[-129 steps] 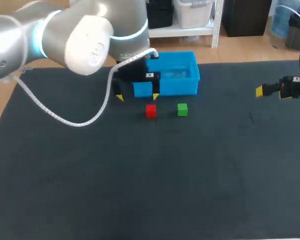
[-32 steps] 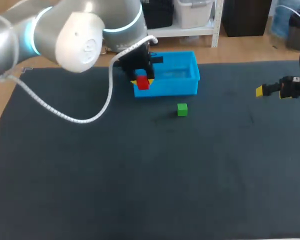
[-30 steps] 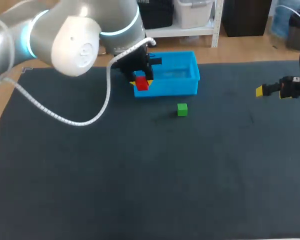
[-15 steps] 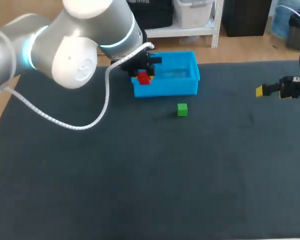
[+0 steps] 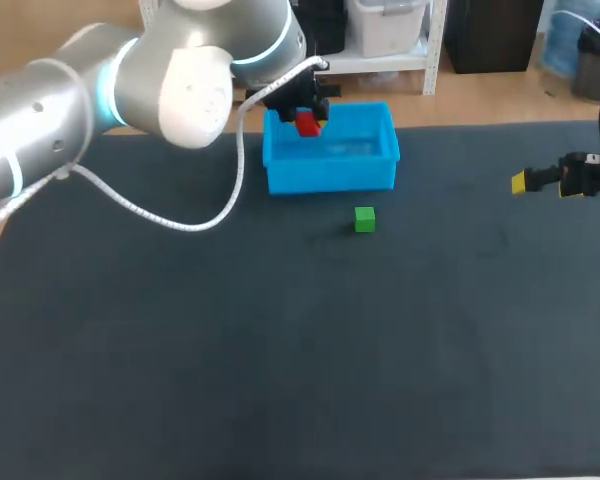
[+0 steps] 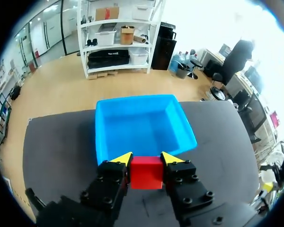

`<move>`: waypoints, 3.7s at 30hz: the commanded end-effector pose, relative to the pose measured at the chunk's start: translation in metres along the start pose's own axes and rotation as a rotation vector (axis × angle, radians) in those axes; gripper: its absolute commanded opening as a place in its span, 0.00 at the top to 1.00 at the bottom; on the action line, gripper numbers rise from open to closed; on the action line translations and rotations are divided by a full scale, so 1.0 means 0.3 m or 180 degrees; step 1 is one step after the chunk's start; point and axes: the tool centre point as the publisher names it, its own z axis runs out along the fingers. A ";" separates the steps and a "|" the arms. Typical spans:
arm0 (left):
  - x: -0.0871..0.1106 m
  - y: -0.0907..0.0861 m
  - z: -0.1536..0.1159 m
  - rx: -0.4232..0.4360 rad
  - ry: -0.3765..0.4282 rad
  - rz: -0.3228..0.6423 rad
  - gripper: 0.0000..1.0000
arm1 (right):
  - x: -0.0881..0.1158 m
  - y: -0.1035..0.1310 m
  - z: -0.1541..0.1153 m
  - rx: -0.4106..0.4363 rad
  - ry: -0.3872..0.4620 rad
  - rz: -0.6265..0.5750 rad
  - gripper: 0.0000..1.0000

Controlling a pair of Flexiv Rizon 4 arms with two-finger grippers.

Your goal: Use the left arm to pick the red cube and place it into the blue plastic box first, then use the right arm to grasp the green cube and put it into the same blue plastic box after the first action is fully finished.

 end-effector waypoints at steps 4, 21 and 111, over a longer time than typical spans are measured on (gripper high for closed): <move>-0.103 0.012 0.139 -0.0059 0.0243 -0.0045 1.00 | 0.000 0.000 0.000 0.0005 0.0002 -0.0001 0.00; -0.131 0.063 0.283 -0.0229 0.0357 -0.0092 1.00 | 0.000 0.000 0.000 0.0005 0.0002 -0.0001 0.00; 0.605 0.496 -0.395 0.0467 -0.0257 -0.0047 0.00 | 0.000 0.000 0.000 0.0005 0.0002 -0.0001 0.00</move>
